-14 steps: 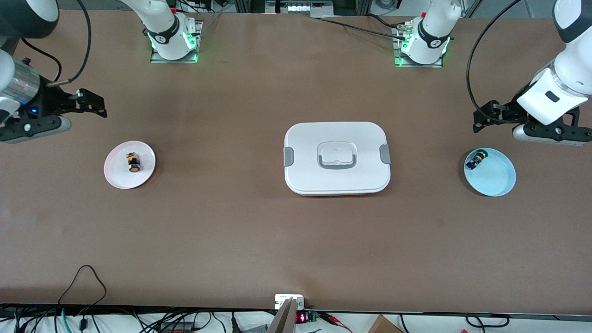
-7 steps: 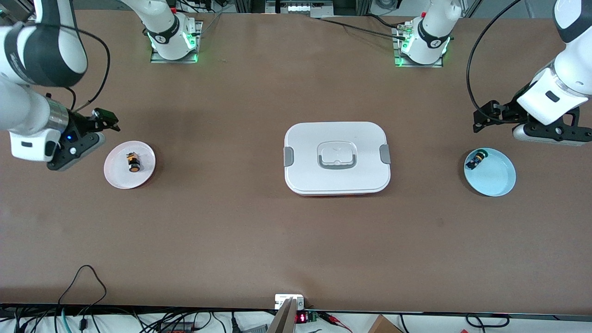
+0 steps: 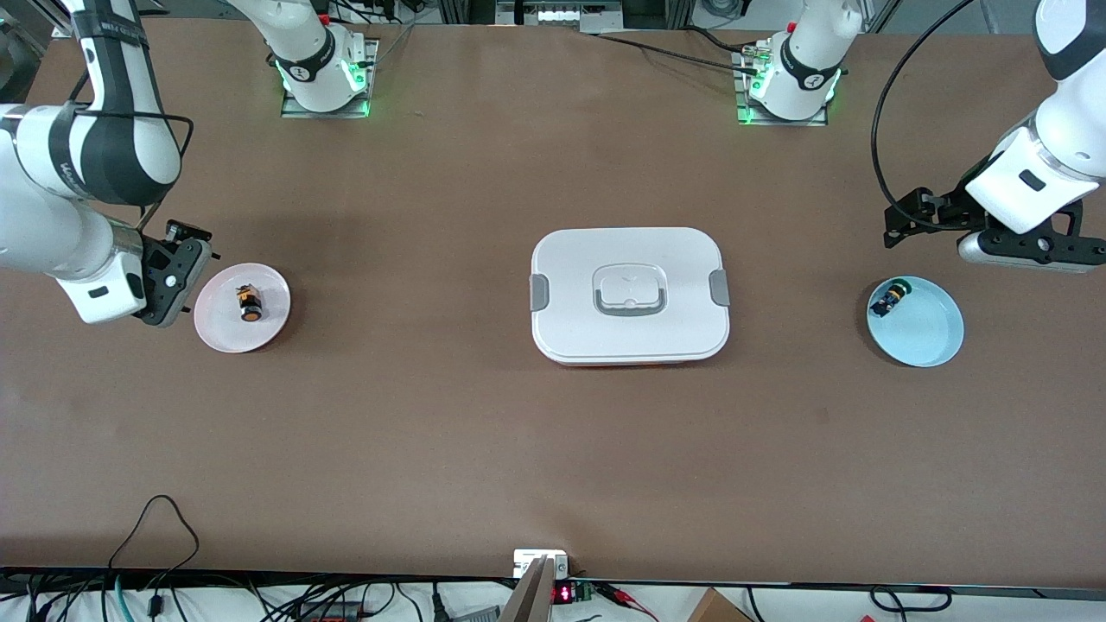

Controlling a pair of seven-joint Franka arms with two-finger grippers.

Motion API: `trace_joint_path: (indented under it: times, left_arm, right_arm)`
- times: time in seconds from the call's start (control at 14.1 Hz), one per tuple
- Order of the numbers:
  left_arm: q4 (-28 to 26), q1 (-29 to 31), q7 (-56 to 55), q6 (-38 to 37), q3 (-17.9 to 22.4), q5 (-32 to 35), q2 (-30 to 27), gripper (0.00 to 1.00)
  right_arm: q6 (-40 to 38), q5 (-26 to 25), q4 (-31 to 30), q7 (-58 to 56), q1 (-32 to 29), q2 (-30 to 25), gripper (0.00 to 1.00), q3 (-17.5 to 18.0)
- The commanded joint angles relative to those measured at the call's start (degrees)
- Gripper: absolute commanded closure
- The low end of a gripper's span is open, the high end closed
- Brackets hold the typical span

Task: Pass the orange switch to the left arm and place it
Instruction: 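Move the right gripper down over the orange switch on the white plate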

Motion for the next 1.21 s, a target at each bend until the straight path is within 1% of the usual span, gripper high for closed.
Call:
trace_joint_path:
  times: [0.0,0.14,0.21,0.64,0.85,1.14]
  left_arm:
    - [1.93,-0.02,-0.75,-1.40,-0.22,1.67,0.86,0.00]
    - [1.93,-0.02,-0.75,-1.40,-0.22,1.67,0.86,0.00]
    - [1.93,-0.02,-0.75,-1.40,-0.22,1.67,0.86,0.00]
    - [1.93,-0.02,-0.75,-1.40,-0.22,1.67,0.86,0.00]
    - [1.93,-0.02,-0.75,-1.40,-0.22,1.67,0.86,0.00]
    - [1.93,-0.02,-0.66,-1.40,-0.22,1.67,0.86,0.00]
  right_arm:
    - [3.73,-0.64,-1.84,-8.68,-1.86,1.93,0.00,0.46]
    - [7.42,-0.64,-3.42,-15.26,-2.04,3.69,0.00,0.46]
    - [10.66,-0.55,-5.00,-20.09,-2.04,4.04,0.00,0.46]
    - [28.85,-0.55,-15.81,-35.59,-1.95,4.05,0.00,0.46]
    - [33.26,-0.55,-18.72,-40.86,-1.69,5.01,0.00,0.63]
    - [37.04,-0.55,-21.18,-47.11,-1.78,5.19,0.00,0.63]
